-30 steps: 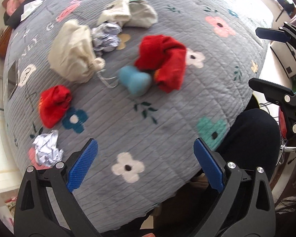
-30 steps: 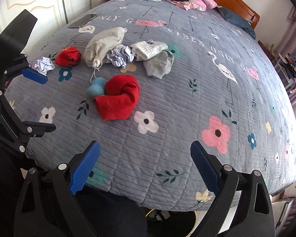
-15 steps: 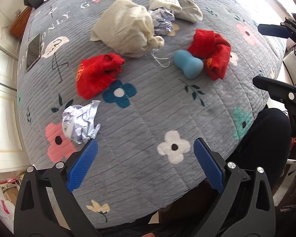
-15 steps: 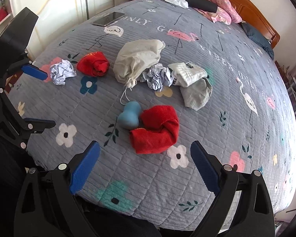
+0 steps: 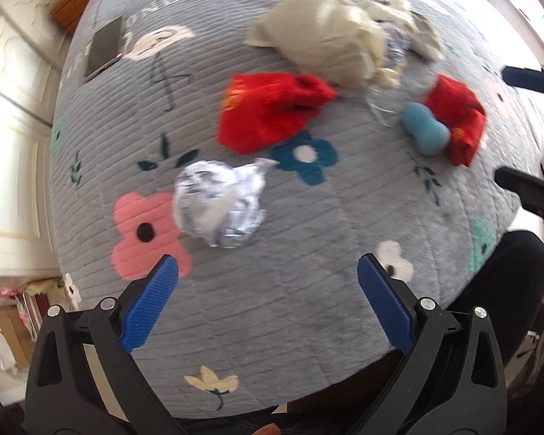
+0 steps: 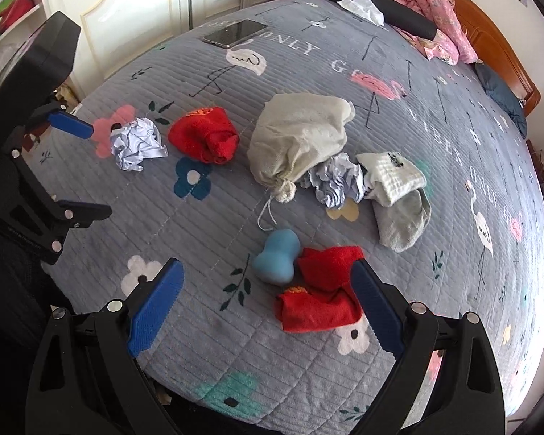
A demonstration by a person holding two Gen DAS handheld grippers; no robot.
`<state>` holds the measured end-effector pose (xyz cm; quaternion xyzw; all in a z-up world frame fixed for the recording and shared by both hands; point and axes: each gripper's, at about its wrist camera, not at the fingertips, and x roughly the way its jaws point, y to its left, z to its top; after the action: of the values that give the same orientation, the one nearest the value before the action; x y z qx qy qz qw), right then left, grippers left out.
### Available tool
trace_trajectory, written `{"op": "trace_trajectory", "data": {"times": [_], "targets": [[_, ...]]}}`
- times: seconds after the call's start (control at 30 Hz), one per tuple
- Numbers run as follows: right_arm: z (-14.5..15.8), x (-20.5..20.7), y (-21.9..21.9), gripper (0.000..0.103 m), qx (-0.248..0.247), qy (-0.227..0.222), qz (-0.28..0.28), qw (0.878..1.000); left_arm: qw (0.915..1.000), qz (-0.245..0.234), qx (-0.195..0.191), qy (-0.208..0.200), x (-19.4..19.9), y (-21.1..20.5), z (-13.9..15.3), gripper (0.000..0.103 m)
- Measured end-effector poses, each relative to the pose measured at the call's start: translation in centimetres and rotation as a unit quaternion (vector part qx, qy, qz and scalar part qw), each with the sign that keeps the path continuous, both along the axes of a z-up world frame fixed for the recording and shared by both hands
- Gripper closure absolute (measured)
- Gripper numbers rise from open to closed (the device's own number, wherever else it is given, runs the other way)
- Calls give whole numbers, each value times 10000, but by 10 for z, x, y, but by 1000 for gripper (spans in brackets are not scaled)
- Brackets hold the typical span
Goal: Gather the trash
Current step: 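Grasp the crumpled paper with the left tool while the right grasps a red sock, then carry the crumpled paper and red sock toward the trash bin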
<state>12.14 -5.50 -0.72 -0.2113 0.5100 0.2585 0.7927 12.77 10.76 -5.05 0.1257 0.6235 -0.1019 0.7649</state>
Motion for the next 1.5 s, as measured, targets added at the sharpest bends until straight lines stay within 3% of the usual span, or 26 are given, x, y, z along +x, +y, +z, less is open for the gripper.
{"op": "trace_trajectory", "data": {"times": [0.17,0.43,0.47,0.53,0.57,0.73,1.1,1.2,1.27,1.3,1.5], "targets": [[-1,12,22,14,41,-5,246,9997,9994,298,-38,144,19,18,-16,6],[-9,33,59,14,38,97,718,9974,9976,557,289,278,51,24,-61,6],[-11,36,64,14,27,109,814,9966,9973,638,298,211,54,26,-63,22],[-14,42,75,14,-13,122,989,9950,9973,664,-29,312,55,30,-62,43],[-16,45,80,14,-28,148,1071,9941,9975,657,20,253,55,30,-60,60],[-31,67,107,14,-68,390,1472,9883,9967,768,121,219,53,41,-51,62],[-87,109,149,15,-329,1018,1826,9774,9950,898,-176,406,56,75,-59,61],[-106,116,152,39,-429,1281,1790,9745,9949,904,-197,403,57,76,-61,61],[-104,116,151,45,-351,1289,1669,9769,9950,898,-175,387,53,78,-60,61],[-99,115,150,59,-348,1249,1675,9773,9951,894,-162,378,51,77,-59,61],[-74,105,136,62,-227,1180,1612,9796,9962,798,-126,319,32,64,-46,61]]}}
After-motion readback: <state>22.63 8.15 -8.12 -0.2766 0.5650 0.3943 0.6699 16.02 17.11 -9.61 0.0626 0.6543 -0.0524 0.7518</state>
